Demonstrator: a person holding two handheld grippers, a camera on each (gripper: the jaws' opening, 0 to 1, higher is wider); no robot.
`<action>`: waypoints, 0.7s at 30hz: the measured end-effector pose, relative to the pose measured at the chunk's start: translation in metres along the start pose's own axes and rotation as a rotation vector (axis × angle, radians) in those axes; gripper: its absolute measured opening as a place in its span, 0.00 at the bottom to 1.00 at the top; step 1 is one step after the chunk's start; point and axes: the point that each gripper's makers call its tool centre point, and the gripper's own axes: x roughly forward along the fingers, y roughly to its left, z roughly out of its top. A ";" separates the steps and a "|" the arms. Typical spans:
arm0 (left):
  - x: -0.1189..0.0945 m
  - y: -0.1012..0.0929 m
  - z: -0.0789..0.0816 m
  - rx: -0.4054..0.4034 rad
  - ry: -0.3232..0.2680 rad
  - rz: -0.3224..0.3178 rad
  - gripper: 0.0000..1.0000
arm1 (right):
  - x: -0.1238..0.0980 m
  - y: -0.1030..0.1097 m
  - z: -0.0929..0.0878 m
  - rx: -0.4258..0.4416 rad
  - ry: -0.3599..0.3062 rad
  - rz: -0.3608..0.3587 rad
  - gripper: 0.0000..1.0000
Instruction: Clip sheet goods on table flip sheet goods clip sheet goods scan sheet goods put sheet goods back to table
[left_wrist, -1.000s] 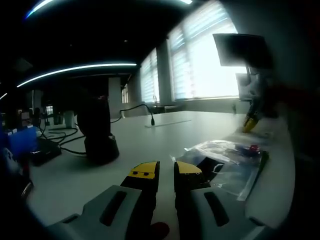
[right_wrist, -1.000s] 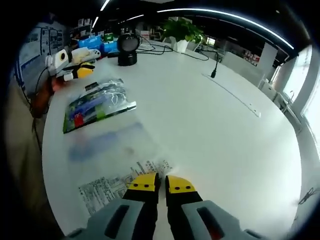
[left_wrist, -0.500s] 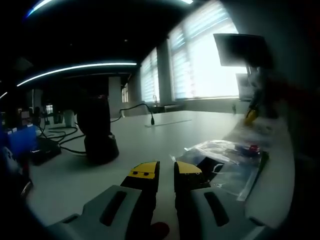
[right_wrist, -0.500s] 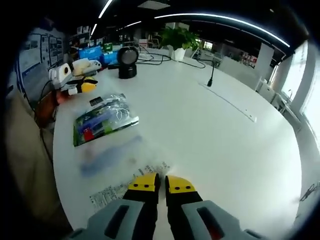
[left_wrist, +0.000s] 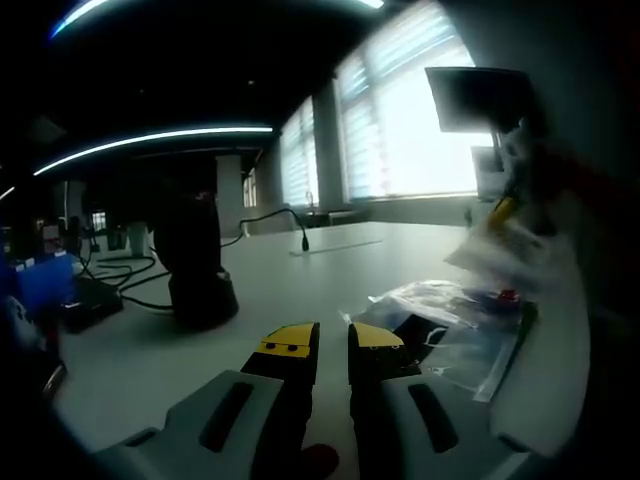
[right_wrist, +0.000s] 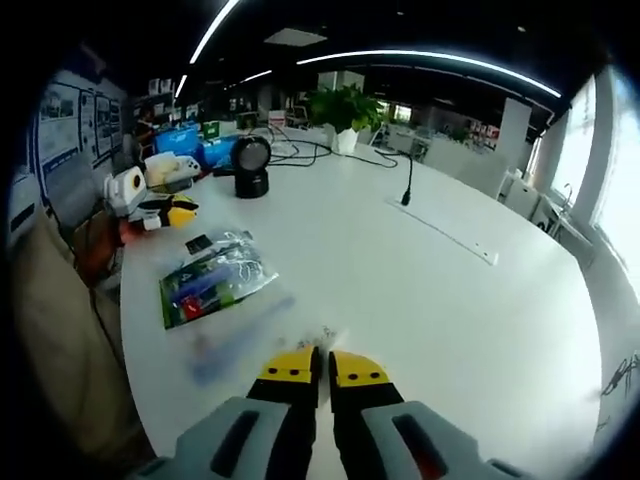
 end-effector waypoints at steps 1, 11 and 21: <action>0.000 0.000 0.000 0.000 -0.001 0.000 0.04 | -0.001 -0.001 0.003 0.016 -0.010 0.003 0.00; 0.000 0.001 0.001 -0.001 -0.006 0.001 0.04 | -0.023 0.001 0.040 0.094 -0.106 -0.006 0.00; 0.001 0.000 0.001 0.009 -0.010 -0.006 0.06 | -0.038 0.014 0.070 0.017 -0.178 -0.014 0.00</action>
